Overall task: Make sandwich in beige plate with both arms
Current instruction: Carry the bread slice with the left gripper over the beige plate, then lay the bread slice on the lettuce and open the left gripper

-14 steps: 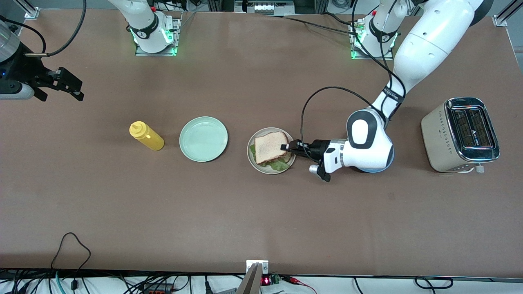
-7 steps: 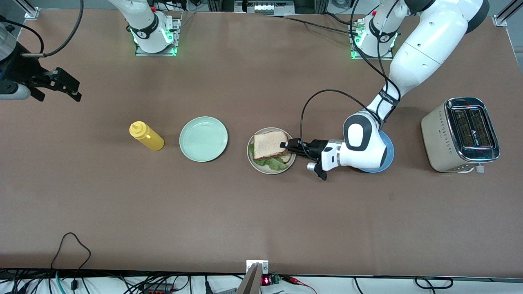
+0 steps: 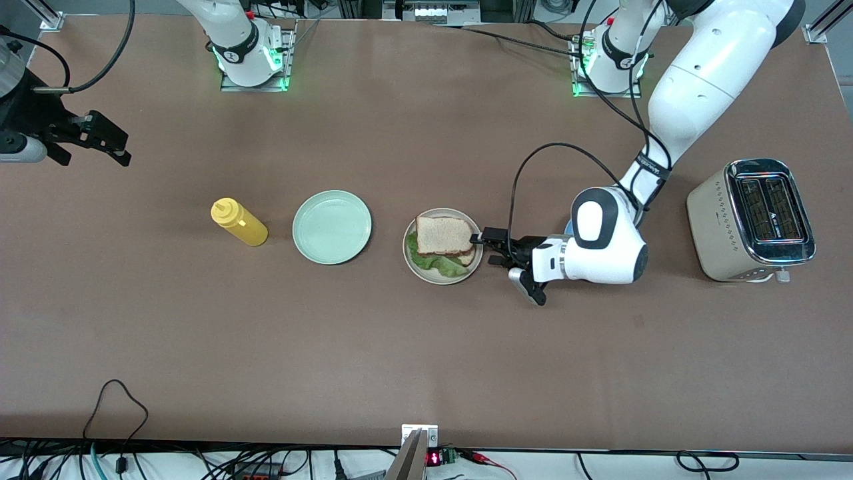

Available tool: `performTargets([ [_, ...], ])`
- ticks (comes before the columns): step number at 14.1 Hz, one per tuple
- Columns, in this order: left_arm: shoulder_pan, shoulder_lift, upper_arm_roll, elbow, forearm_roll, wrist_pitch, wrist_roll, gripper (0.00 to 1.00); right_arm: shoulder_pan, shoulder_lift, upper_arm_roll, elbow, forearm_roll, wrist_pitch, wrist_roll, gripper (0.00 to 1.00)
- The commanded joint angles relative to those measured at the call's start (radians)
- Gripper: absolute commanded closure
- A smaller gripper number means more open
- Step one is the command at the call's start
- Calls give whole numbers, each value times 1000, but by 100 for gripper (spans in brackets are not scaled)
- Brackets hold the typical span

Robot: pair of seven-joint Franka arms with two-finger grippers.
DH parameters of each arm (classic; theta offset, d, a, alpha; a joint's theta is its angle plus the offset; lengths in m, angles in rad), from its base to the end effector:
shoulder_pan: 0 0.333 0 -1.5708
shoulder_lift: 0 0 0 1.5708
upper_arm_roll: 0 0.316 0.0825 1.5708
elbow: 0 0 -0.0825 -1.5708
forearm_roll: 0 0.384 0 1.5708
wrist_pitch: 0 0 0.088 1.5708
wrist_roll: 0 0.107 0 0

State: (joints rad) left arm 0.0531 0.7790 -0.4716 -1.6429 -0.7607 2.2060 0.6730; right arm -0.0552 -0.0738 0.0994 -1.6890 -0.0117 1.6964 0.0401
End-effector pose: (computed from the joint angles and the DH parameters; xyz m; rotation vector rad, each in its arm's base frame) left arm 0.6263 -0.2622 0.2021 2.1722 -0.5018 -0.0737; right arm 0.5422 0.0248 0.6199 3.1234 0.0080 0.1274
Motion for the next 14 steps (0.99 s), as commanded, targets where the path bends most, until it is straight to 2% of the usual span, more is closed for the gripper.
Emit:
performTargets([
  [1,1,-75,28,-14,85,-47,-19,0,-20,-23,-10,-1,-14,-4,-2,0],
  [4,4,-168,74,6,310,-205,-110,0,-20,-31,-21,-9,-14,-5,-3,0],
  [8,34,-271,79,52,579,-391,-223,0,-23,-23,-40,-8,-13,-7,-11,0],
  [12,59,-282,79,259,825,-699,-239,0,-20,-23,-29,-3,-11,-12,-11,0],
  [14,63,-288,79,368,888,-848,-239,0,-18,-21,-27,-3,-10,-12,-13,0],
])
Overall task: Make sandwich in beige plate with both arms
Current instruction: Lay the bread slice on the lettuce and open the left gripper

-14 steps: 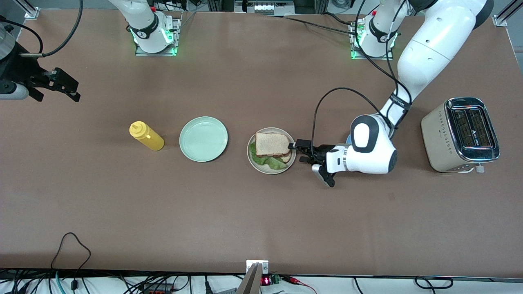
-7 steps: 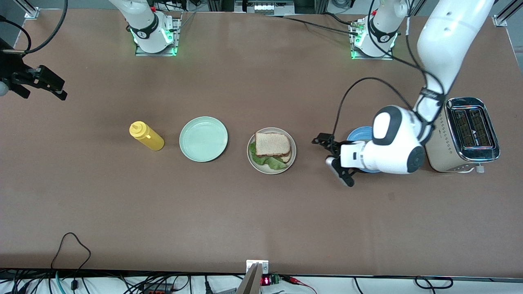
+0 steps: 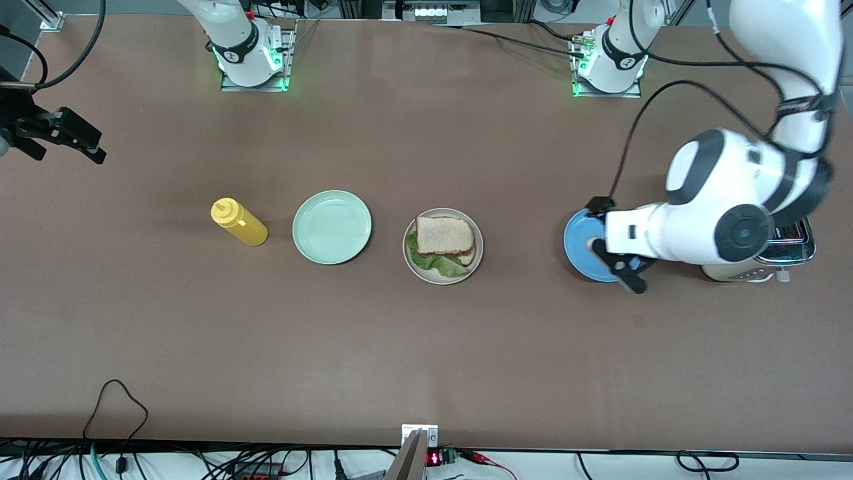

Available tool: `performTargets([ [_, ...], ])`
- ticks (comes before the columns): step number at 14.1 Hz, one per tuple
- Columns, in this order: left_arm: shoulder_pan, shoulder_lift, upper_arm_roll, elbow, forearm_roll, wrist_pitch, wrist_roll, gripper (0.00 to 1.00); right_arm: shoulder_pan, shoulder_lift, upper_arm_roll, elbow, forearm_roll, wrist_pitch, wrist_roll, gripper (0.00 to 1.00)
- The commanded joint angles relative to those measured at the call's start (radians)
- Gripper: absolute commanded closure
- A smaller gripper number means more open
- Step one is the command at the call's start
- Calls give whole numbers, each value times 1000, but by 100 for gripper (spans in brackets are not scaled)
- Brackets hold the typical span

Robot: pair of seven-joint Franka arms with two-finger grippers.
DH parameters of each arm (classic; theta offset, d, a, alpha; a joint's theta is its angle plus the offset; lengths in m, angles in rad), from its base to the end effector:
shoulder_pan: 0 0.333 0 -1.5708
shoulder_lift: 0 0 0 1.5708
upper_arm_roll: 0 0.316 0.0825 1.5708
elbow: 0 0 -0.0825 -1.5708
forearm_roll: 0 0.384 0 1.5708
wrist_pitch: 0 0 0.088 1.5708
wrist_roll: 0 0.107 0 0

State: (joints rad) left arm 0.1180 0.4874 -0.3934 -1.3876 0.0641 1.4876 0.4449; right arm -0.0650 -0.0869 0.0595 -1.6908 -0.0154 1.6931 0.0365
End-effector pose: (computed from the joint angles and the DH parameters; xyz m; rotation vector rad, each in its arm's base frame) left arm 0.6383 -0.1272 0.4233 2.7608 -1.0343 -0.5059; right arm 0.5385 -0.0030 0.6259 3.1187 -0.0636 0.1395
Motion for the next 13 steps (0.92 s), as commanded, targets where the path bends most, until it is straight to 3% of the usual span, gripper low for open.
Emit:
performTargets([
  [1,-3,-24,11,128,81,-159,-12,0,-7,-8,13,-1,-6,-10,-6,0],
  [3,-18,-90,86,114,82,-158,-12,0,-9,-8,14,-4,-6,-13,-7,0],
  [5,-93,-160,218,84,69,-156,-23,0,-10,-7,13,-6,-8,-30,-7,0],
  [7,-151,-260,289,11,62,-132,-150,0,-10,-7,13,-6,-8,-29,-6,0],
  [10,-179,-439,350,-172,-7,18,-340,0,-12,12,13,-1,0,-18,-7,0],
  [13,-190,-500,398,-225,-24,112,-327,0,-13,68,10,46,5,-9,-15,0],
])
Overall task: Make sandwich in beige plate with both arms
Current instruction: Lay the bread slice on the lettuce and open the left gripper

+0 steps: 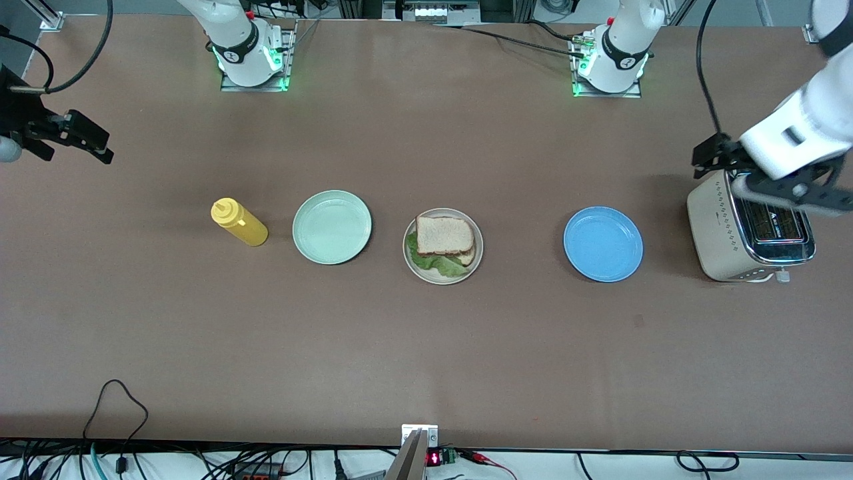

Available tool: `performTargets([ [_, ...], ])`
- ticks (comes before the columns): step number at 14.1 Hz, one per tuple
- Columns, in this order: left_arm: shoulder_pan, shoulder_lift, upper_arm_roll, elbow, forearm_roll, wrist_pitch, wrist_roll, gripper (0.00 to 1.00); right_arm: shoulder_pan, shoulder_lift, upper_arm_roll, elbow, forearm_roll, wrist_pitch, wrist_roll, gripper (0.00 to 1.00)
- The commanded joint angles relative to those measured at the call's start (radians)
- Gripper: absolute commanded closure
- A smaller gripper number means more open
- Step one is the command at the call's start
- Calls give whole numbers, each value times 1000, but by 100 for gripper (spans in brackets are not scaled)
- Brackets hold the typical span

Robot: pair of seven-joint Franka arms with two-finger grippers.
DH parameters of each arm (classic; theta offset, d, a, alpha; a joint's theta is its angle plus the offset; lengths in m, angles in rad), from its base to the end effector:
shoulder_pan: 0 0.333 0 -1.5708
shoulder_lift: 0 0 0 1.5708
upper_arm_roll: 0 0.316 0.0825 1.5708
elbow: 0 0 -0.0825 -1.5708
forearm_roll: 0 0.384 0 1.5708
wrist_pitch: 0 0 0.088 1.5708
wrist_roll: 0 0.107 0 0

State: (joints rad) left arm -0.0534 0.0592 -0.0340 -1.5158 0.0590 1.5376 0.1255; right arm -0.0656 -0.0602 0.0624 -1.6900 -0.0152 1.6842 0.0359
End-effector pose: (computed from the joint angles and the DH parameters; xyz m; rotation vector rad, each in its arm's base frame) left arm 0.5678 -0.0426 0.6144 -3.0674 0.3264 0.0593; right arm 0.5453 -0.0022 0.6110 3.1219 -0.0590 0.0852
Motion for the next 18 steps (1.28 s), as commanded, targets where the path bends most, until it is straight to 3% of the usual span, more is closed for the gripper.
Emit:
performTargets([
  [1,-19,-76,39,-122,-19,62,-9,0,-13,45,7,50,4,2,-14,0],
  [4,-11,-111,37,-195,-25,105,-9,0,-11,43,7,49,6,0,-14,0],
  [18,-2,-96,28,-161,-42,84,-15,0,-5,52,-1,49,8,9,-14,0],
])
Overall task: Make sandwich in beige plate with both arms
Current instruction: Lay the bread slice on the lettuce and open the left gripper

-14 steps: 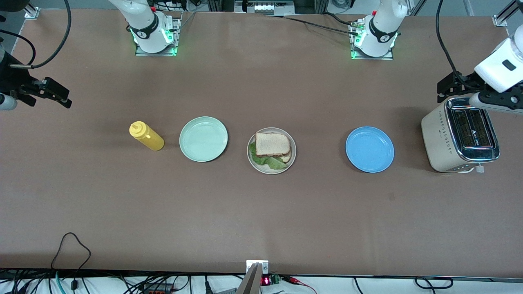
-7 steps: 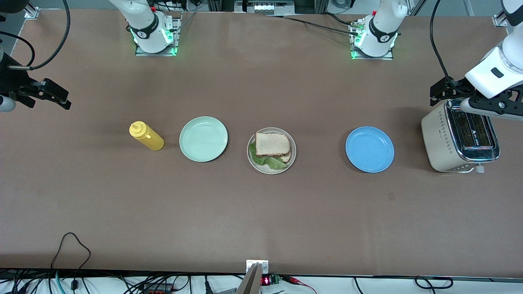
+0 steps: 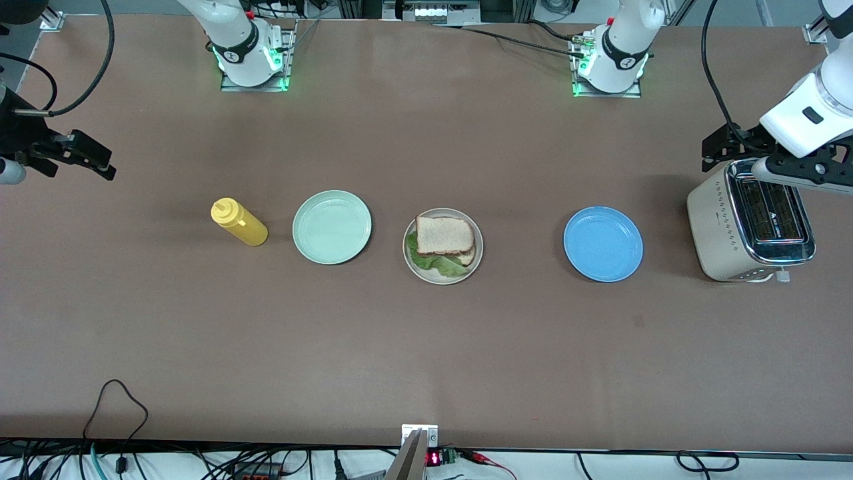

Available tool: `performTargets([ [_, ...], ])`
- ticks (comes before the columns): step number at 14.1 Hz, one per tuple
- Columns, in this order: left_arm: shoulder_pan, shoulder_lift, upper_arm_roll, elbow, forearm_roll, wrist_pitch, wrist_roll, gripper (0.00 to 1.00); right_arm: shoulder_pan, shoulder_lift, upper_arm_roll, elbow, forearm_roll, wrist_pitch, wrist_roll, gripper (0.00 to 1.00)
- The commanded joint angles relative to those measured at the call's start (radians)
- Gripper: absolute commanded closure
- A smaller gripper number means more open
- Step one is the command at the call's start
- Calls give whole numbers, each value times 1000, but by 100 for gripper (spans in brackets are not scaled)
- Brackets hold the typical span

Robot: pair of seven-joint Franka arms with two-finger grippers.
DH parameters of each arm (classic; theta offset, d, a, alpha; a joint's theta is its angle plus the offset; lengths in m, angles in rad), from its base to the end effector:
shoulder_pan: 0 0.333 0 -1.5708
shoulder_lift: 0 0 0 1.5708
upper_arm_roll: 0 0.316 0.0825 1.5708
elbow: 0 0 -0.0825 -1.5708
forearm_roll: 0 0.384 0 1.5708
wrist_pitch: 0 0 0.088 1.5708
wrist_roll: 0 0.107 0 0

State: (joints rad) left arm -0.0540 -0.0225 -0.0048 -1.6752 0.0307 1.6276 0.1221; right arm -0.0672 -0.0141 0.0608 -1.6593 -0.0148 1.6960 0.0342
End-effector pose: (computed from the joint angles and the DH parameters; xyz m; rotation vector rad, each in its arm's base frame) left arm 0.5494 -0.0292 0.5925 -3.0984 0.2843 0.0405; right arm 0.5604 -0.0048 0.6015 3.1251 -0.0611 0.0797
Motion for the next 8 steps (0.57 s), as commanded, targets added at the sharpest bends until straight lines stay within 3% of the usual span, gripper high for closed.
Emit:
performTargets([
  [1,-1,-14,-3,-1,-14,-9,-12,0,0,6,-1,18,7,-2,-13,0],
  [4,-1,-16,-3,-1,-14,-11,-10,0,24,6,-36,18,6,-1,-13,0],
  [8,-3,-16,-4,-1,-12,-12,-9,0,17,6,-36,16,4,-1,-13,0],
])
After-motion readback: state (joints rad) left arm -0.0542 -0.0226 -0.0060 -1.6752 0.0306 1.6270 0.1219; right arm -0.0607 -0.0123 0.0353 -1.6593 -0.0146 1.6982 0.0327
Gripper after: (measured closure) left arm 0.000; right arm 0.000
